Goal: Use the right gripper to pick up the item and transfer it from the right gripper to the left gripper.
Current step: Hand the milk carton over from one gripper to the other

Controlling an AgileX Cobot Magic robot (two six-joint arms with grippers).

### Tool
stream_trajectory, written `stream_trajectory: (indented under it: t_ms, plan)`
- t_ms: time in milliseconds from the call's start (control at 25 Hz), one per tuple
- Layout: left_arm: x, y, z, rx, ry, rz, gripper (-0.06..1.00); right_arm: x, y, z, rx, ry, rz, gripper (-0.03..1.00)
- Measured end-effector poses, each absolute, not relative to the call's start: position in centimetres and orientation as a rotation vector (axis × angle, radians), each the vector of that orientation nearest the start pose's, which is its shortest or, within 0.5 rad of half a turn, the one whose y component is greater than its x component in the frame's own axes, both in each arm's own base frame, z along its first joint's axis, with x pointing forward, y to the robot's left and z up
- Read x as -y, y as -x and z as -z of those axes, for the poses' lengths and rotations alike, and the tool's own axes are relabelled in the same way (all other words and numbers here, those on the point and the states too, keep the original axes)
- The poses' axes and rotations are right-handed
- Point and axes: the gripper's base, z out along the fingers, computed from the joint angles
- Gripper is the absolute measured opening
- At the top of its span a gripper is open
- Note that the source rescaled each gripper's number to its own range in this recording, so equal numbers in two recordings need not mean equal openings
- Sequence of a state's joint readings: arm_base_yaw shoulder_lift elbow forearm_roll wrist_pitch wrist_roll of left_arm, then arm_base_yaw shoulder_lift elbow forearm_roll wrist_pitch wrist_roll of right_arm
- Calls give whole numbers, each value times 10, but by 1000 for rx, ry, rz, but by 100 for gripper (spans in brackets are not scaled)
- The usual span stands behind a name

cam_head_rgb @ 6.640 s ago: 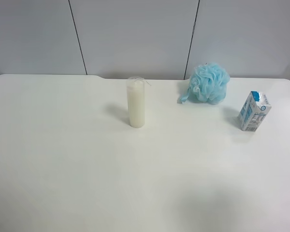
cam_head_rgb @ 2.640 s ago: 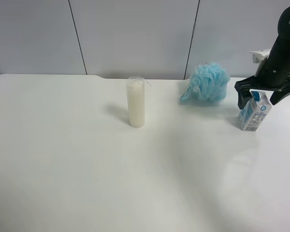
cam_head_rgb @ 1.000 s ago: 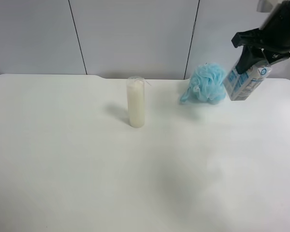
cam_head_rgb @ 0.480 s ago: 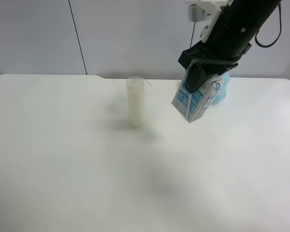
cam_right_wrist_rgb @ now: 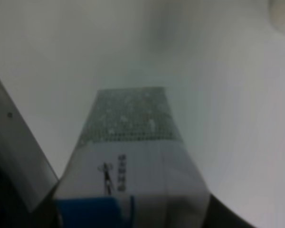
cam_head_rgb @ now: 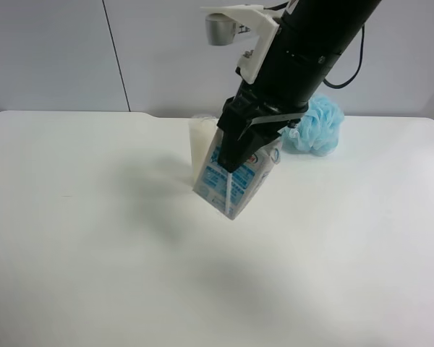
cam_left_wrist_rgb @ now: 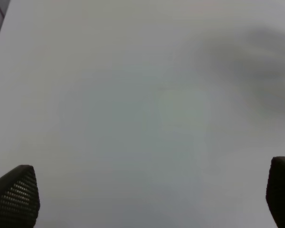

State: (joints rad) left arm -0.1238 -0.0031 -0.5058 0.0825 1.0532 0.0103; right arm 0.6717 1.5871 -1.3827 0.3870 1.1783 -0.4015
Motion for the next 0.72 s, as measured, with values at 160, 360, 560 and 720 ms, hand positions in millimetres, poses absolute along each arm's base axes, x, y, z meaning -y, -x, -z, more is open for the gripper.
stream_trajectory:
  t_ms: [160,360,560,720]
  plan:
    - [-2,6,-279,-2016,-220,-2,92,-236,-223,-319,-2382,1485,-675,1]
    - [8,-2,-280,-2082,-337,76,92,-246,-217,-325,-2212,1575,-813,1]
    - [24,-22,-284,-2226,-494,218,92,-250,-215,-328,-2055,1687,-847,1]
    - [38,-36,-285,-2249,-626,389,92,-250,-215,-328,-2005,1729,-837,1]
